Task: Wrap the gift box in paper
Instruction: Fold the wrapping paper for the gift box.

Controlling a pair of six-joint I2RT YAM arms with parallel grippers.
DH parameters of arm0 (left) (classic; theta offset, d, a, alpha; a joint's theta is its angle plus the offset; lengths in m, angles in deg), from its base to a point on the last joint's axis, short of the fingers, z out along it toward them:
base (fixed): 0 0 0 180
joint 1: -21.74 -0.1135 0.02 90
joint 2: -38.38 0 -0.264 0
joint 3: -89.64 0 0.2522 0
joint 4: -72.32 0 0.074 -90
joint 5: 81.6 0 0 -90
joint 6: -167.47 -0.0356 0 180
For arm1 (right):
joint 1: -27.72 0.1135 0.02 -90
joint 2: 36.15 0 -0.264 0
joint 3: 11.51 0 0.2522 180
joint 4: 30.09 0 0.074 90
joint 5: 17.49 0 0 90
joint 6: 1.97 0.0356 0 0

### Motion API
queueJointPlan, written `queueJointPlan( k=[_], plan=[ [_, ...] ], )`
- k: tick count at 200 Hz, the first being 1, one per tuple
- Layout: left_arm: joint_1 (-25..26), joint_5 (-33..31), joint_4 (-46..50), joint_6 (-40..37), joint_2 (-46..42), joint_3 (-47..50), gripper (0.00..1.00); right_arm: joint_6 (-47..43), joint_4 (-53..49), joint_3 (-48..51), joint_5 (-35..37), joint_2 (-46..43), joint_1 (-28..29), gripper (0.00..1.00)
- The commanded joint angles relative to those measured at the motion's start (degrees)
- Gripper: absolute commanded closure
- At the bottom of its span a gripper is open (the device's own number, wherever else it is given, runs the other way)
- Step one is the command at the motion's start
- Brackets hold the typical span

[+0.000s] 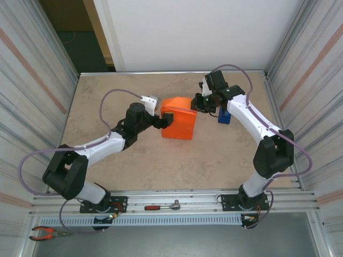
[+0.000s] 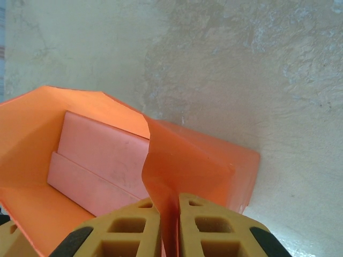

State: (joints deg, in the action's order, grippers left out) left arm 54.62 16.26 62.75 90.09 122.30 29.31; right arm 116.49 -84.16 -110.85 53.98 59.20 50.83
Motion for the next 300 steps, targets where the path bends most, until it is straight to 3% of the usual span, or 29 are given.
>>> queueJointPlan(
  k=[1, 23, 59, 94, 132, 188, 213, 233, 283, 300],
  plan=[
    [0.55, -1.25, -3.79, -1.16, 2.19, -2.33, 0.07, 1.27, 0.41, 0.27, -1.33, 0.52, -0.31, 0.85],
    [1.37, -3.81, -4.27, -2.01, 4.24, -3.48, 0.07, 1.57, 0.63, 0.24, -1.67, 0.60, -0.34, 0.85],
    [3.57, -15.12, -4.25, -3.31, 6.31, -3.95, 0.08, 2.08, 1.21, 0.02, -2.21, 0.11, -0.35, 0.81],
    [4.80, -21.28, -2.00, -3.69, 7.00, -4.21, 0.10, 3.03, 4.62, 2.84, 0.16, -5.41, -1.51, 0.34],
    [5.00, -21.61, -0.32, -3.61, 6.96, -4.46, 0.12, 2.63, 13.67, 13.07, 1.61, -12.16, -0.87, 0.16],
    [5.52, -21.05, 0.61, -4.00, 6.87, -4.71, 0.14, -1.14, 31.55, 25.86, 13.65, -13.37, 5.76, 0.14],
    [5.70, -20.87, 0.85, -4.05, 7.05, -4.60, 0.15, -3.90, 46.42, 32.61, 21.18, -12.74, 8.83, 0.16],
    [5.83, -20.60, 0.88, -4.07, 7.40, -4.41, 0.17, -4.34, 52.79, 34.92, 26.94, -10.75, 10.47, 0.18],
    [5.86, -20.33, 0.85, -4.60, 7.60, -4.24, 0.20, -4.43, 55.45, 36.37, 30.02, -9.41, 10.83, 0.25],
    [5.83, -20.22, 0.89, -4.72, 7.74, -4.24, 0.22, -5.00, 54.08, 35.14, 28.68, -8.59, 10.38, 0.35]
  ],
)
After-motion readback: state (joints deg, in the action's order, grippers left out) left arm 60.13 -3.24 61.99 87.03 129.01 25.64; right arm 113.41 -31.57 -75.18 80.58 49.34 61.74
